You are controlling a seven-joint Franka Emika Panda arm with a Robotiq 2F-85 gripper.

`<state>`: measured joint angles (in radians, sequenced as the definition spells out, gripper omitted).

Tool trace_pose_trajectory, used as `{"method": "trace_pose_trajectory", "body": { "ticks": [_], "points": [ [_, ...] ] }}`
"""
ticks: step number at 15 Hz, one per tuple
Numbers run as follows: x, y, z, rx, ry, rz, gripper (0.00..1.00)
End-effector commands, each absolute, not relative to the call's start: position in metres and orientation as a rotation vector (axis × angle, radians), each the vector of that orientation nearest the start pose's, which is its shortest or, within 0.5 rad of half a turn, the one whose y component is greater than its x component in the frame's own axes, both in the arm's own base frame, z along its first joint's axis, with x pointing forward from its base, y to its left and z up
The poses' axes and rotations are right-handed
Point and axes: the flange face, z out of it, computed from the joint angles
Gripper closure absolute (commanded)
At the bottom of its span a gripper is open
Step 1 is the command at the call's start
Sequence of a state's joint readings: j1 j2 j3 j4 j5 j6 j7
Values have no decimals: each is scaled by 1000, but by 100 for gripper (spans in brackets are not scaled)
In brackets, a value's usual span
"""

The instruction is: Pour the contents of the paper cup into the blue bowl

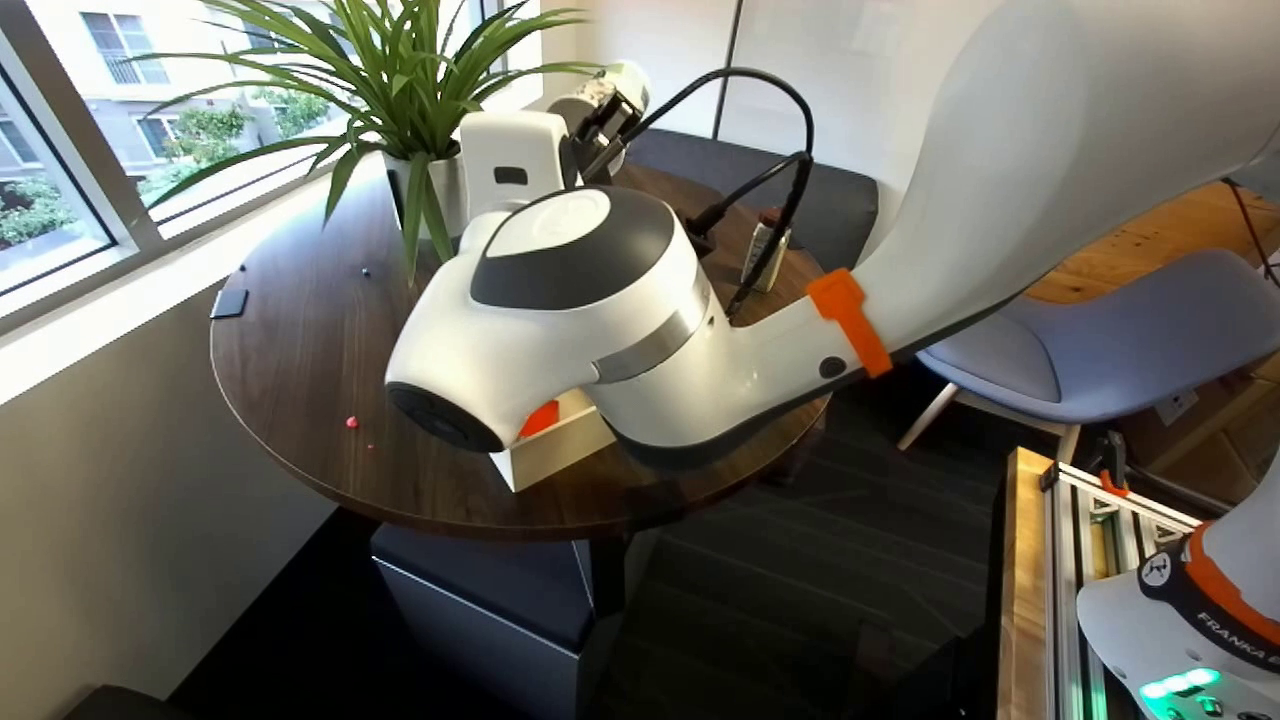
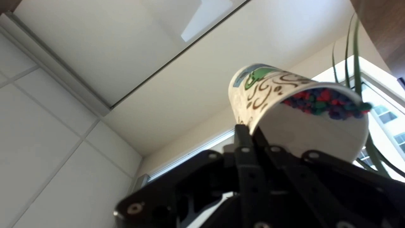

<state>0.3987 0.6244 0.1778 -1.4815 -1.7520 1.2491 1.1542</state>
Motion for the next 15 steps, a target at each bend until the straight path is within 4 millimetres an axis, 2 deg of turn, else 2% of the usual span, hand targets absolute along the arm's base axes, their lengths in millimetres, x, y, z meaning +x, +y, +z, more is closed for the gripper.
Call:
{"method": "trace_pose_trajectory", "body": {
  "ticks": [1,15],
  "points": [
    [644,238,407,1278,-194,859,99],
    [643,237,421,1094,-121,806,99]
  ]
}}
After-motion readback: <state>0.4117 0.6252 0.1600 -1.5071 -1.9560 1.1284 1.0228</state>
